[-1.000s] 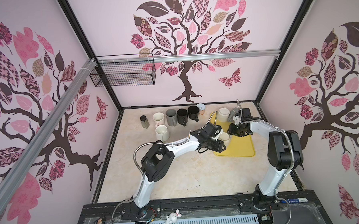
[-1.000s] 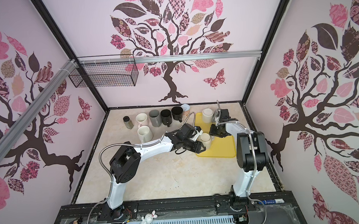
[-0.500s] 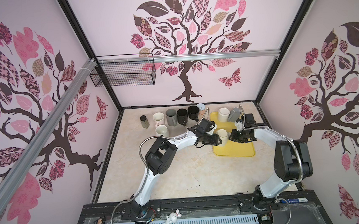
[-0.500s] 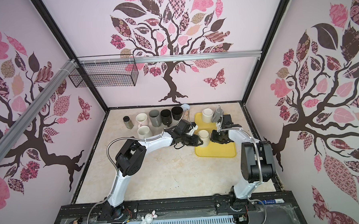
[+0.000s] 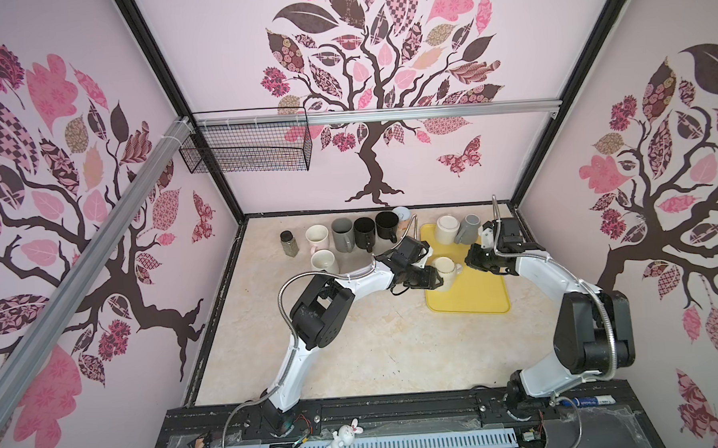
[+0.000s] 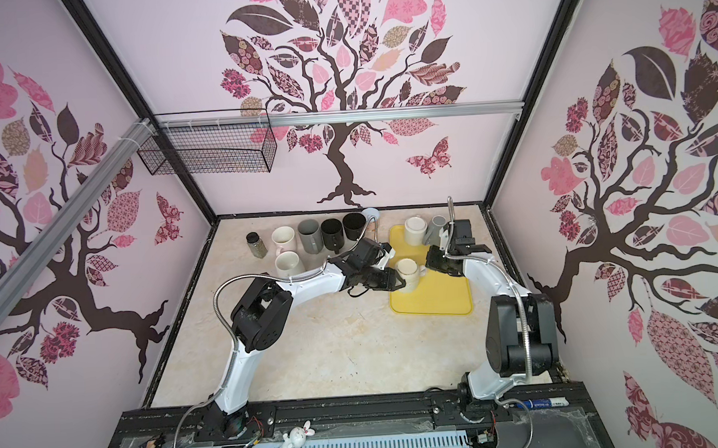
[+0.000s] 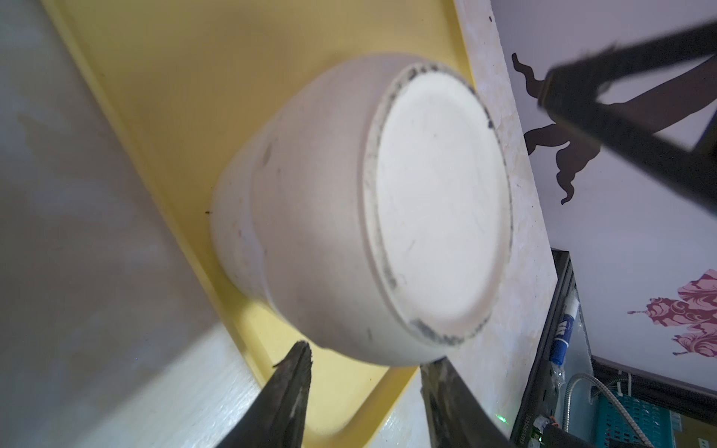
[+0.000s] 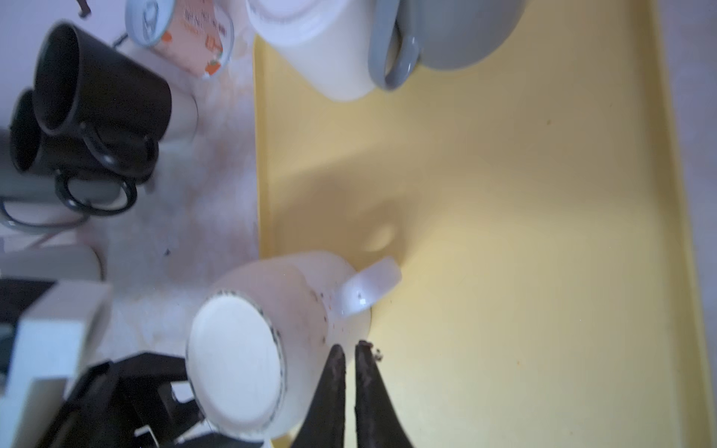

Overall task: Turn the mug right side up
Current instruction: 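Close left gripper on the speckled mug's handle beside the right gripper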

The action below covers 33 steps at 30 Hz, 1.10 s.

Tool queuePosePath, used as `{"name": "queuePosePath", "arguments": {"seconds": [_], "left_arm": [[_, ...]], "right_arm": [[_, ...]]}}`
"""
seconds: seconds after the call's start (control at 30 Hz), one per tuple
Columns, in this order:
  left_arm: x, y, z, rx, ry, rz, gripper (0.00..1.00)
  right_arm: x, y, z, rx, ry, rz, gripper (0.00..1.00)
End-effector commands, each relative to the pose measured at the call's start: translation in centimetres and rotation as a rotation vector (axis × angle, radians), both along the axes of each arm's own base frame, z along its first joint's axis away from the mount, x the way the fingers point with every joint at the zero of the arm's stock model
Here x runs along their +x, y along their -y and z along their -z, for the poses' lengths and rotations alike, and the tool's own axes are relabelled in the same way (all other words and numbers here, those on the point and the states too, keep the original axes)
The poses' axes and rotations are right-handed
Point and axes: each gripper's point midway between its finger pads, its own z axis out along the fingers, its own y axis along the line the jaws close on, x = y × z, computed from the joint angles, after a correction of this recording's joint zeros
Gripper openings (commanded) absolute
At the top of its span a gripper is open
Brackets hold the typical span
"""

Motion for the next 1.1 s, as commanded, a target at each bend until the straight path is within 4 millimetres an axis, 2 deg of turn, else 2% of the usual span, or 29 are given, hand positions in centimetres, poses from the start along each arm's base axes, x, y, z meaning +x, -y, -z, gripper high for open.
{"name": "queuePosePath", "arguments": {"seconds": [0.0,0.1,0.2,0.33,0.57,0.8,0.97,1.07], "left_arm": [[-0.8,0.2,-1.8,-0.065,-0.001,-0.016,0.47],[-1.4,0.6,-2.6,-0.075,0.014,-0.01,0.47],[-1.1,0.5,-2.4,-0.07,0.016,-0.013,0.47],[-0.5,0.5,-2.2,-0.091,-0.001,-0.017,0.47],[1.6,0.4,-2.2,-0.113,0.001,-0.041,0.47],[2.7,0.9,-2.0,-0.114,-0.001,-0.026,0.47],[3.4,0.8,-1.9,-0.077,0.026,-0.033,0.48],[3.8,0.0,-2.7,-0.038,0.07,-0.038,0.49]], "right_arm": [[3.2,-0.3,0.9,0.03,0.003,-0.018,0.09],[4.3,-0.6,3.1,0.035,-0.06,-0.045,0.08],[4.1,-0.8,5.1,0.042,-0.098,-0.055,0.07],[2.5,-1.1,5.9,0.056,-0.083,-0.053,0.06],[-1.9,-2.0,7.5,0.083,-0.11,-0.07,0.05],[-6.0,-5.6,7.2,0.117,-0.105,-0.138,0.04],[-6.6,-6.8,5.4,0.139,-0.058,-0.151,0.05],[-6.5,-7.2,4.7,0.158,-0.034,-0.16,0.05]]}}
